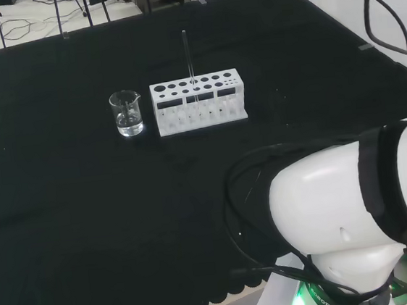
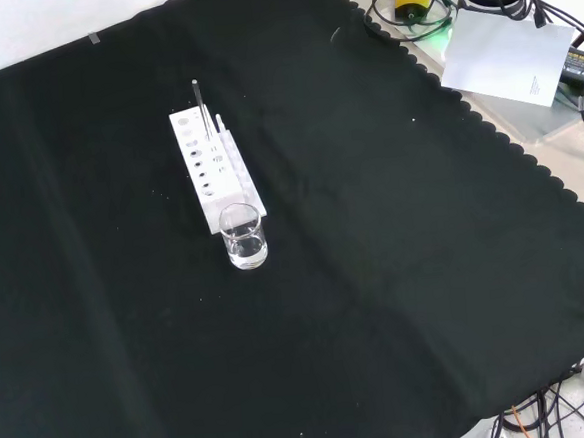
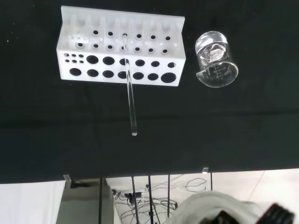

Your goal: Take the glass rod from the white test tube rack.

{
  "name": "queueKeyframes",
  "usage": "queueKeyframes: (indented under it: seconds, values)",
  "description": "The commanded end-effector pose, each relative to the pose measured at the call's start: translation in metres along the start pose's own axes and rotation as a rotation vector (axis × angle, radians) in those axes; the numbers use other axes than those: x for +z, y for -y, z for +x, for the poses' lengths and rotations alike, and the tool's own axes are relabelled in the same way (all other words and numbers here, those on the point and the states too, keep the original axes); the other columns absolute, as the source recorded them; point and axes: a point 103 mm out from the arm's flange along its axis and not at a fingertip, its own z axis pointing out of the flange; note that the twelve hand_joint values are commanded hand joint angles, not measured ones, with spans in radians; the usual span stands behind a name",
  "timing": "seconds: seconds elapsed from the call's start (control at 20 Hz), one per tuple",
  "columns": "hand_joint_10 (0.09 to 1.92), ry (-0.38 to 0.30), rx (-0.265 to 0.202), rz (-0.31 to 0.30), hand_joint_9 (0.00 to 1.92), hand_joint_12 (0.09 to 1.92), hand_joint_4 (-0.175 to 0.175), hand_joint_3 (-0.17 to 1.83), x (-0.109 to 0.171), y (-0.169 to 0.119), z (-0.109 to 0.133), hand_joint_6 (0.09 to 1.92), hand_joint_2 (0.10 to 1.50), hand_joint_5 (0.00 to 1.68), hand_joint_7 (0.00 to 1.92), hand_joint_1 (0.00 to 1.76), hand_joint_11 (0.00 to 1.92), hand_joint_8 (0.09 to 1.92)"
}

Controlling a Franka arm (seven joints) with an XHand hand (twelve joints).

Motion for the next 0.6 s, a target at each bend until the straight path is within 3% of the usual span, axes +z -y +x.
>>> queueKeyframes:
  seconds: [0.05,0.6]
  values:
    - [0.09,-0.004,-0.023,0.004,0.02,0.65,-0.043,0.53,0.013,-0.037,0.001,0.09,0.68,0.00,0.00,0.76,0.00,0.09]
    - [0.09,0.017,-0.054,0.042,0.03,0.69,-0.043,0.54,0.043,-0.108,0.007,0.09,0.68,0.00,0.00,0.75,0.00,0.09]
